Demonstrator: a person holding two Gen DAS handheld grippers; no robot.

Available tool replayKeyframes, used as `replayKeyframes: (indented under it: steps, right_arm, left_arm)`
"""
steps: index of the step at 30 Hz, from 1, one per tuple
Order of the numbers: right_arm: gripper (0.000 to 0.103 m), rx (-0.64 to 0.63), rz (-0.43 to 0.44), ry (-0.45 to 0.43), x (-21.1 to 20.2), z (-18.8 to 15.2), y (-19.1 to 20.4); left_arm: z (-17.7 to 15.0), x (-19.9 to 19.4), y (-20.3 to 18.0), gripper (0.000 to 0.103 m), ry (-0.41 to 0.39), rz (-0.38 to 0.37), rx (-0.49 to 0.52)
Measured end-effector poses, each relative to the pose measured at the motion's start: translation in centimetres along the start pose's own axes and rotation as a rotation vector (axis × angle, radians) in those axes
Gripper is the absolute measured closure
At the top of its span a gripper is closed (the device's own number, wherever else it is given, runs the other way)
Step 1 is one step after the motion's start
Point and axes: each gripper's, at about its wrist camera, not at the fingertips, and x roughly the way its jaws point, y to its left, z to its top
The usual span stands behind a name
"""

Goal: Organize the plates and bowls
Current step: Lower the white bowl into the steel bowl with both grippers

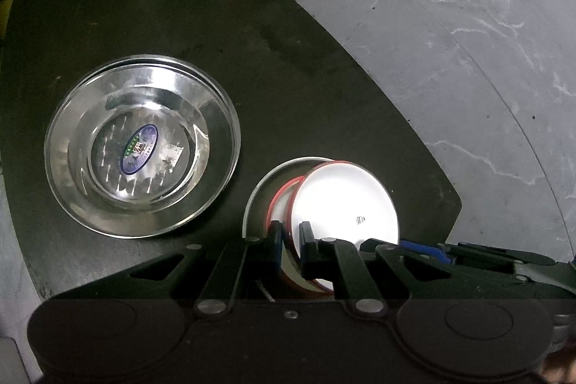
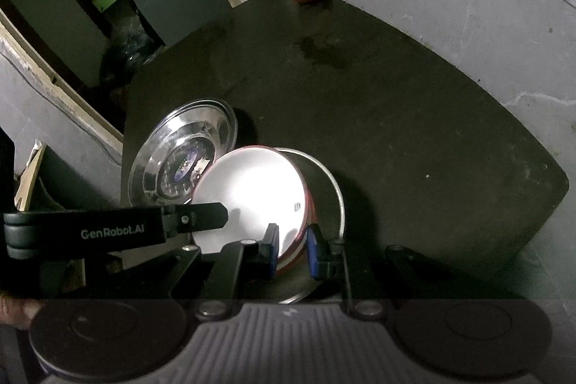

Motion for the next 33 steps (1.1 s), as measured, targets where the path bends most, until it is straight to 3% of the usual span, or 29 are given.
replayKeyframes:
  steps: [33]
  right_arm:
    - [0.082, -0.01, 0.026, 0.03, -0.19, -0.11, -0.61]
  left_arm:
    - [-0.67, 0.13, -0.28, 0.094, 0.001, 0.022, -0.032]
